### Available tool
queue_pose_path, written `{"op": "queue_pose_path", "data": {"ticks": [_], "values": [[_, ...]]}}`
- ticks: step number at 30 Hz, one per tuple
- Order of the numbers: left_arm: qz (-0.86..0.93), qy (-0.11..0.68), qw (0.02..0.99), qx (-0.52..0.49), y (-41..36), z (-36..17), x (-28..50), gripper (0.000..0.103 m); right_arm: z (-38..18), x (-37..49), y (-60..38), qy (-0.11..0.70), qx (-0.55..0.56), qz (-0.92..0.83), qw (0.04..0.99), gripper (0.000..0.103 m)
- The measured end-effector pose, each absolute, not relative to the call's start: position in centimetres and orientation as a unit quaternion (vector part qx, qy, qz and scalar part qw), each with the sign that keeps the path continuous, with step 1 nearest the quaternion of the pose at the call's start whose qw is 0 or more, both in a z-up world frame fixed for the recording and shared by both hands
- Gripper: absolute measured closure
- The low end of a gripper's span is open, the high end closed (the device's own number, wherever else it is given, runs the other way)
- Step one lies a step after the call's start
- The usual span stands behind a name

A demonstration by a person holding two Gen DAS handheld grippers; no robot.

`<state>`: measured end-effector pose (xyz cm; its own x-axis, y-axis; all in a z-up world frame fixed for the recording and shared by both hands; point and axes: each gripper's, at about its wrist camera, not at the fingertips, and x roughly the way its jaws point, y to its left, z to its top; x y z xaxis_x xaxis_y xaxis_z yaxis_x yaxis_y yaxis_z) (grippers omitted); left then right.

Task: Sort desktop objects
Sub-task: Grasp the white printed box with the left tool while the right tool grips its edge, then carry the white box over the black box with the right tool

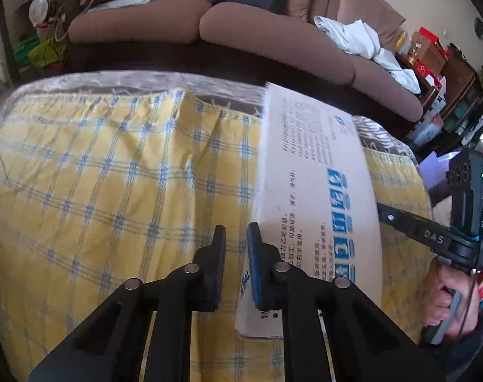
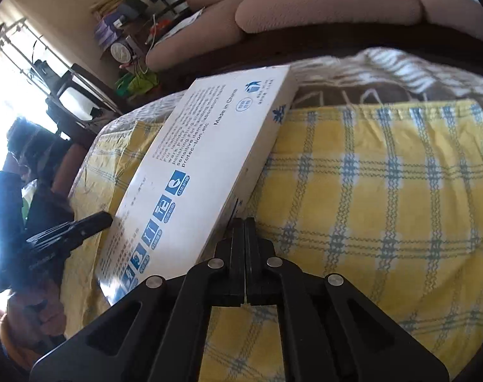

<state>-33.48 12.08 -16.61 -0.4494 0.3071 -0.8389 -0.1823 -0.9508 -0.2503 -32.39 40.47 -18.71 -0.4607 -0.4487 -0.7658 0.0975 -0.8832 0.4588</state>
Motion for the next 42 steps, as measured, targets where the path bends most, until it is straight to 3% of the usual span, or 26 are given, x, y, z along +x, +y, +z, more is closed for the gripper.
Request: {"op": "queue_pose_path", "data": {"ticks": [9,13,14,15,16,17,19,21,23,25,27,29,31,32,33,35,39,42], "values": [[0.841,-0.065,0.108,-0.526,8.9,-17.2,-30.2,0.096,-17.0,-32.0,39.3,-0.271,0.428,-0.81,0.295,0.1],[0.848,-0.11,0.093,-0.509,7.2,-18.1,-28.7,0.096,-17.2,-32.2,38.7,-0.347,0.389,-0.765,0.378,0.098],[0.846,-0.123,0.091,-0.51,6.9,-18.4,-28.6,0.095,-17.5,-32.3,38.5,-0.36,0.389,-0.758,0.381,0.082],[0.846,-0.128,0.092,-0.51,6.9,-18.6,-28.6,0.095,-17.9,-32.5,38.4,-0.367,0.394,-0.752,0.38,0.055],[0.846,-0.132,0.092,-0.508,6.6,-18.6,-28.6,0.093,-18.3,-32.7,38.0,-0.364,0.404,-0.749,0.379,0.043],[0.847,-0.135,0.092,-0.506,6.5,-18.6,-28.6,0.093,-18.7,-32.8,37.8,-0.36,0.413,-0.747,0.378,0.037],[0.846,-0.142,0.096,-0.505,6.5,-18.6,-28.7,0.089,-19.1,-33.1,37.9,-0.375,0.412,-0.738,0.38,0.037],[0.844,-0.15,0.106,-0.504,6.5,-18.6,-28.7,0.078,-19.3,-33.3,38.1,-0.388,0.407,-0.733,0.382,0.032],[0.841,-0.151,0.113,-0.508,6.9,-18.8,-28.8,0.076,-19.3,-33.3,38.2,-0.377,0.413,-0.744,0.365,0.032],[0.839,-0.154,0.112,-0.51,7.1,-19.0,-28.9,0.074,-19.7,-33.6,37.0,-0.354,0.427,-0.751,0.359,0.041],[0.835,-0.178,0.113,-0.508,6.9,-19.1,-28.8,0.07,-20.3,-33.7,35.5,-0.328,0.458,-0.736,0.375,0.08],[0.831,-0.198,0.104,-0.509,6.5,-19.2,-28.5,0.069,-21.1,-34.0,33.9,-0.325,0.476,-0.72,0.387,0.083],[0.826,-0.228,0.109,-0.504,5.8,-19.1,-27.6,0.062,-21.3,-34.1,33.9,-0.341,0.466,-0.719,0.386,0.083],[0.824,-0.247,0.11,-0.498,5.4,-19.0,-26.9,0.045,-21.2,-34.0,34.2,-0.351,0.458,-0.717,0.391,0.085],[0.823,-0.261,0.111,-0.491,5.0,-18.8,-26.5,0.021,-21.2,-34.1,34.7,-0.367,0.447,-0.71,0.402,0.085],[0.822,-0.299,0.117,-0.47,3.9,-18.2,-25.7,0.002,-21.1,-34.1,35.4,-0.394,0.42,-0.706,0.412,0.086],[0.807,-0.359,0.13,-0.451,2.8,-16.8,-25.7,0.002,-20.7,-34.4,35.6,-0.404,0.398,-0.713,0.412,0.086],[0.818,-0.381,0.127,-0.413,3.4,-15.6,-25.5,0.002,-20.9,-34.1,34.4,-0.409,0.402,-0.669,0.472,0.086]]}}
